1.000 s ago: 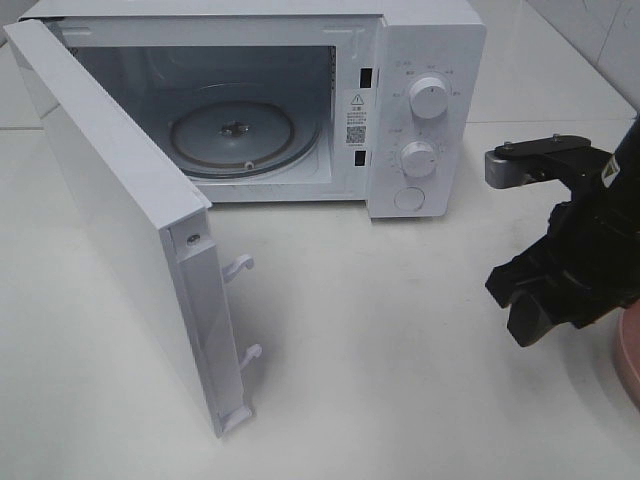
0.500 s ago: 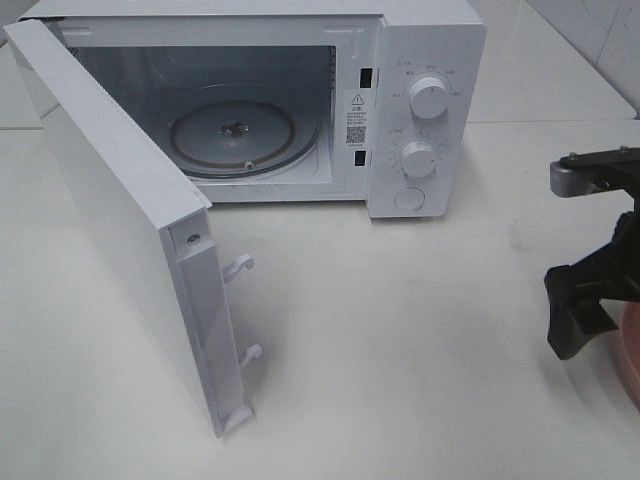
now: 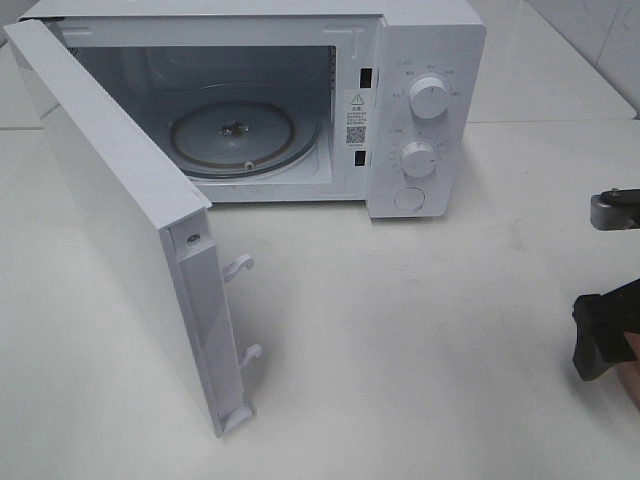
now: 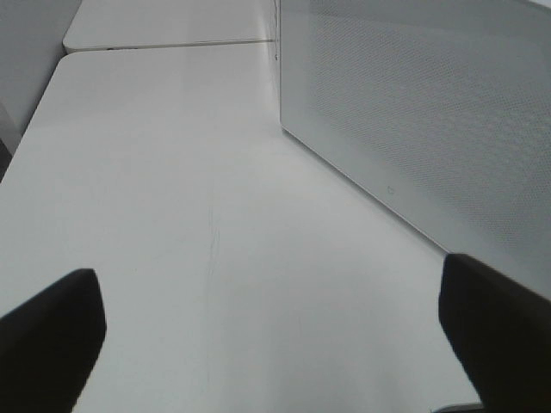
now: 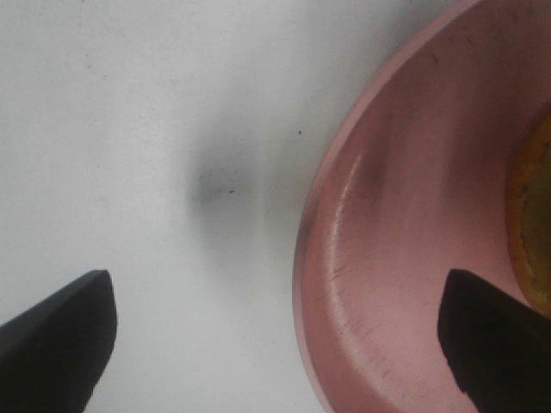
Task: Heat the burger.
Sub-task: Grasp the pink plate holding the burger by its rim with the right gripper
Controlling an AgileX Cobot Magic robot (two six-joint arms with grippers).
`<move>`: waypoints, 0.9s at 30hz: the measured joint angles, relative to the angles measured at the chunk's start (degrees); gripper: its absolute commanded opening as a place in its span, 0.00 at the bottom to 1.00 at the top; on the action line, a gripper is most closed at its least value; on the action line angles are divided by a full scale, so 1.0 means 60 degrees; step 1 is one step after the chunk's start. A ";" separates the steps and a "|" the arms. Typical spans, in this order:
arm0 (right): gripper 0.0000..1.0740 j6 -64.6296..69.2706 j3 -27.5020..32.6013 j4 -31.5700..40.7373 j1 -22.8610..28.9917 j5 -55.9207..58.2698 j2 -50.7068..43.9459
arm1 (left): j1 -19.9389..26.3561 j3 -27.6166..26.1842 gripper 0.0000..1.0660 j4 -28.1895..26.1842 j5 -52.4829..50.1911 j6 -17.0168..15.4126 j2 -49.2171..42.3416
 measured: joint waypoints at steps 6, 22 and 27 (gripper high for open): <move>0.87 0.0124 0.0420 -0.0029 -0.0010 -0.0783 0.0029 | 0.0000 0.0000 0.92 0.0000 0.0000 0.0000 0.0000; 0.83 0.0735 0.0458 -0.0668 -0.0029 -0.1853 0.1786 | 0.0000 0.0000 0.92 0.0000 0.0000 0.0000 0.0000; 0.76 0.0898 0.0439 -0.0888 -0.0029 -0.1862 0.1843 | 0.0000 0.0000 0.92 0.0000 0.0000 0.0000 0.0000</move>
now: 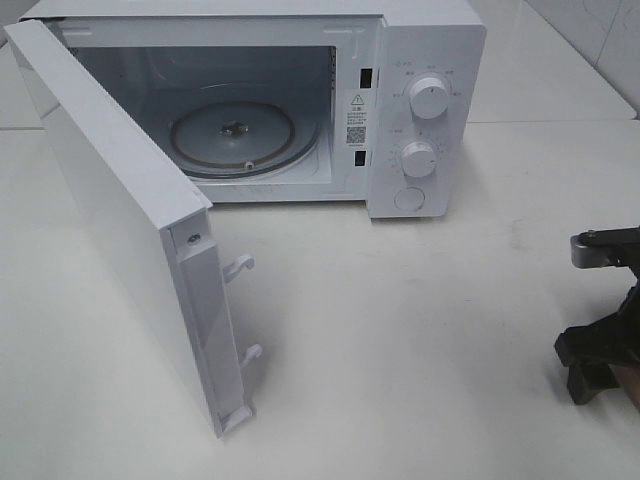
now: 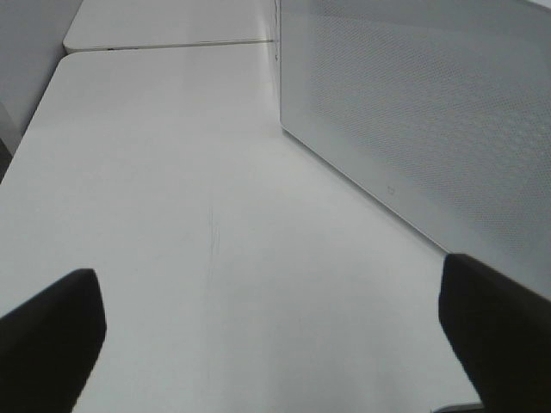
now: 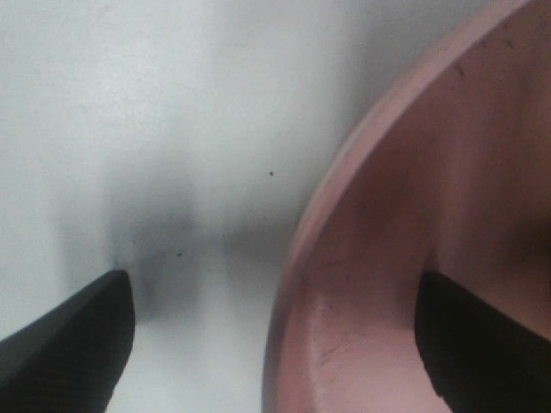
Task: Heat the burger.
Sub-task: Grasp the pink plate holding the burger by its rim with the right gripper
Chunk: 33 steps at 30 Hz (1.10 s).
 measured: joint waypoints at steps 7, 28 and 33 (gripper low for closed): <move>0.47 0.0038 -0.0010 -0.0239 -0.0029 0.0010 0.0019 | 0.0000 0.0000 0.92 0.0000 0.0000 0.0000 0.0000; 0.00 0.0993 -0.0067 -0.0812 0.0010 0.0095 -0.0019 | 0.0000 0.0000 0.92 0.0000 0.0000 0.0000 0.0000; 0.00 0.1652 -0.0124 -0.1337 0.0095 0.0286 -0.0019 | 0.0000 0.0000 0.92 0.0000 0.0000 0.0000 0.0000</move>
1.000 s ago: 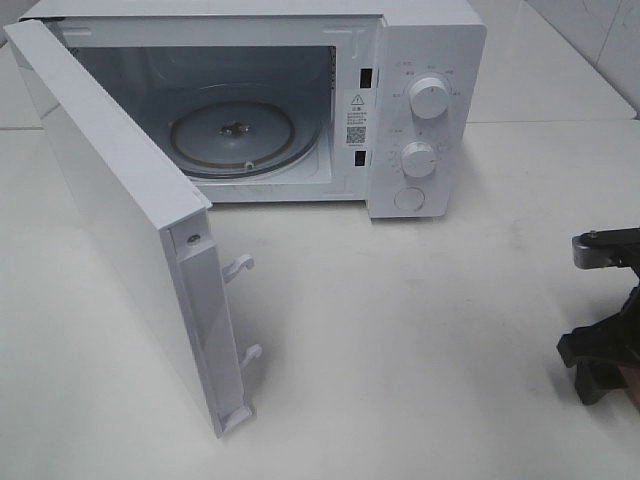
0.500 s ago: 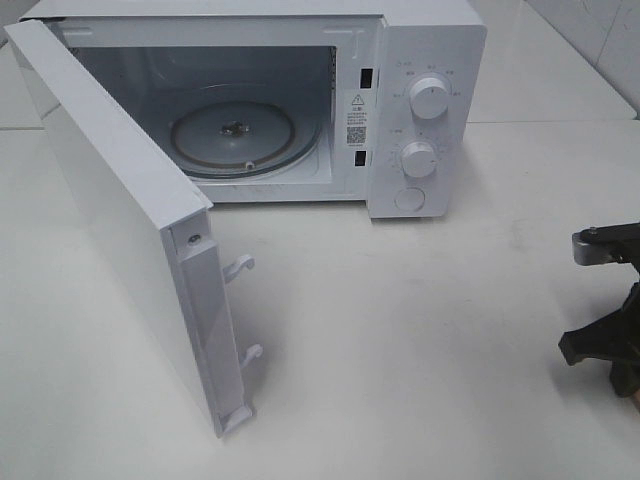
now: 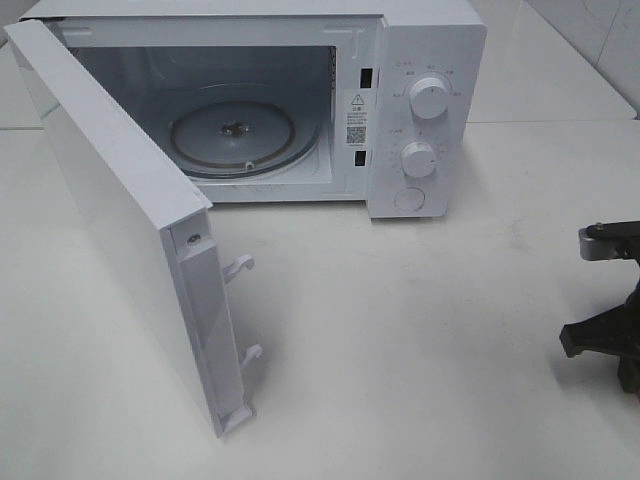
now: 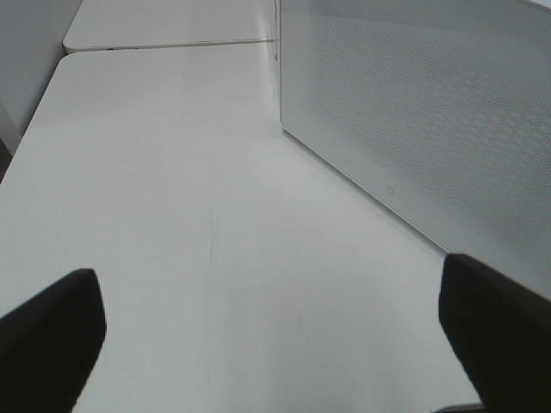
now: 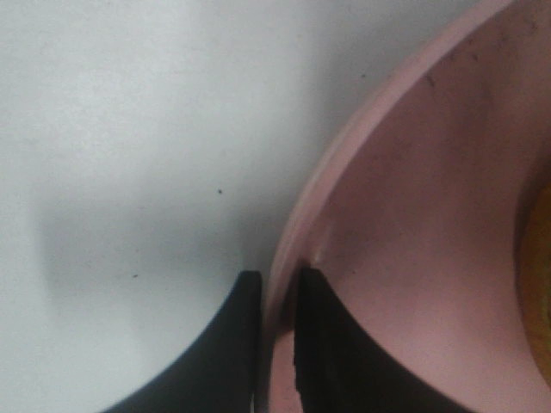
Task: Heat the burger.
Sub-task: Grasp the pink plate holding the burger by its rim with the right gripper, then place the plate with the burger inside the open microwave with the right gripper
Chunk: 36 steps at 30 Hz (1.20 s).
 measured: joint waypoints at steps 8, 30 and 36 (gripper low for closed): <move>0.00 0.1079 0.0000 -0.1155 0.0621 0.0640 -0.0010 | 0.0000 0.0000 0.92 0.0000 0.0000 0.0000 0.0000; 0.00 0.2426 0.0038 -0.2273 0.1977 0.2406 -0.1089 | 0.0000 0.0000 0.92 0.0000 0.0000 0.0000 0.0000; 0.00 0.2445 0.0048 -0.2368 0.2378 0.2998 -0.1557 | 0.0000 0.0000 0.92 0.0000 0.0000 0.0000 0.0000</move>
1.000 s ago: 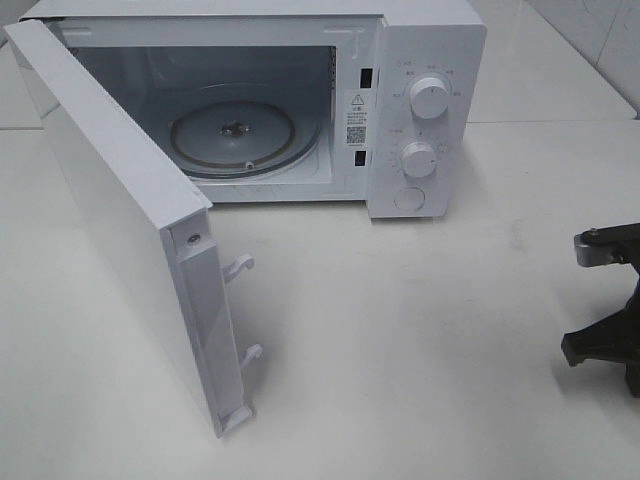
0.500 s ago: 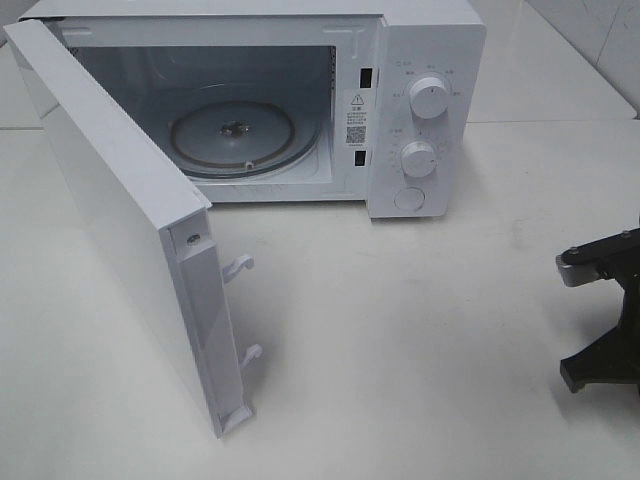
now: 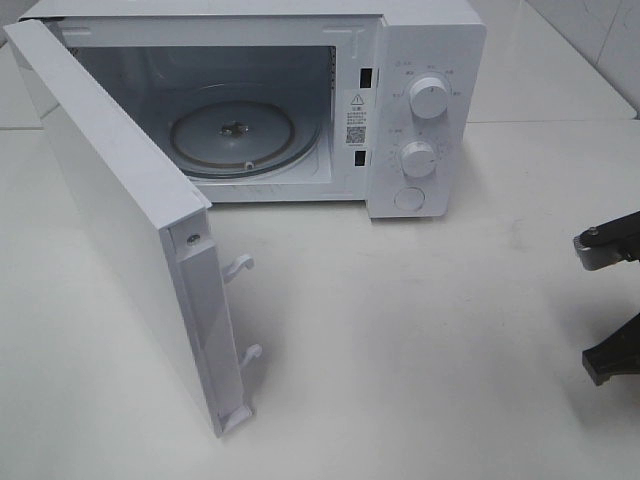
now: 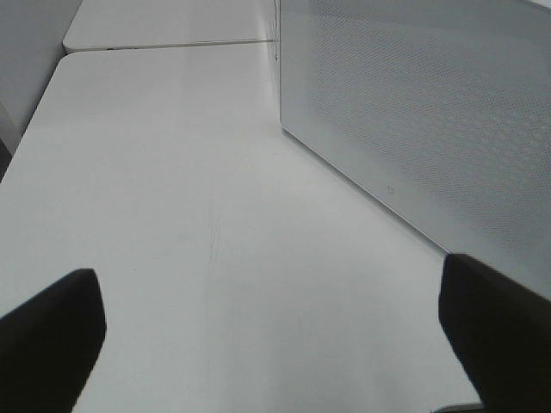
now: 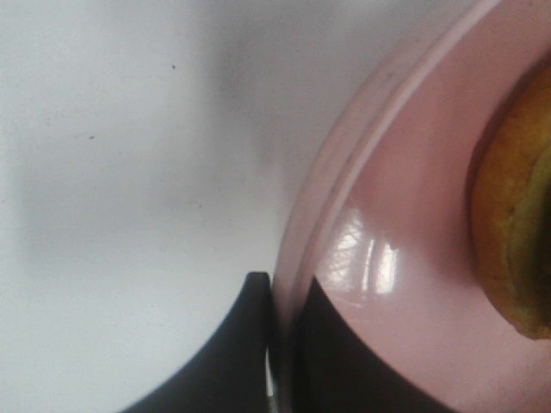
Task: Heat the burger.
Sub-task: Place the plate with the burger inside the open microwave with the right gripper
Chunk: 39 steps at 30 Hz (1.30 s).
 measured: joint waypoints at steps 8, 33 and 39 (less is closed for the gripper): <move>0.00 0.0000 0.0000 -0.0105 0.0888 0.0487 -0.0516 | 0.0000 0.0000 0.92 0.0000 0.0000 0.0000 0.0000; 0.00 -0.0286 0.0000 -0.0105 0.3896 0.1175 -0.0812 | 0.0000 0.0000 0.92 0.0000 0.0000 0.0000 0.0000; 0.00 -0.0573 0.0000 -0.0105 0.4813 0.1175 -0.0812 | 0.0000 0.0000 0.92 0.0000 0.0000 0.0000 0.0000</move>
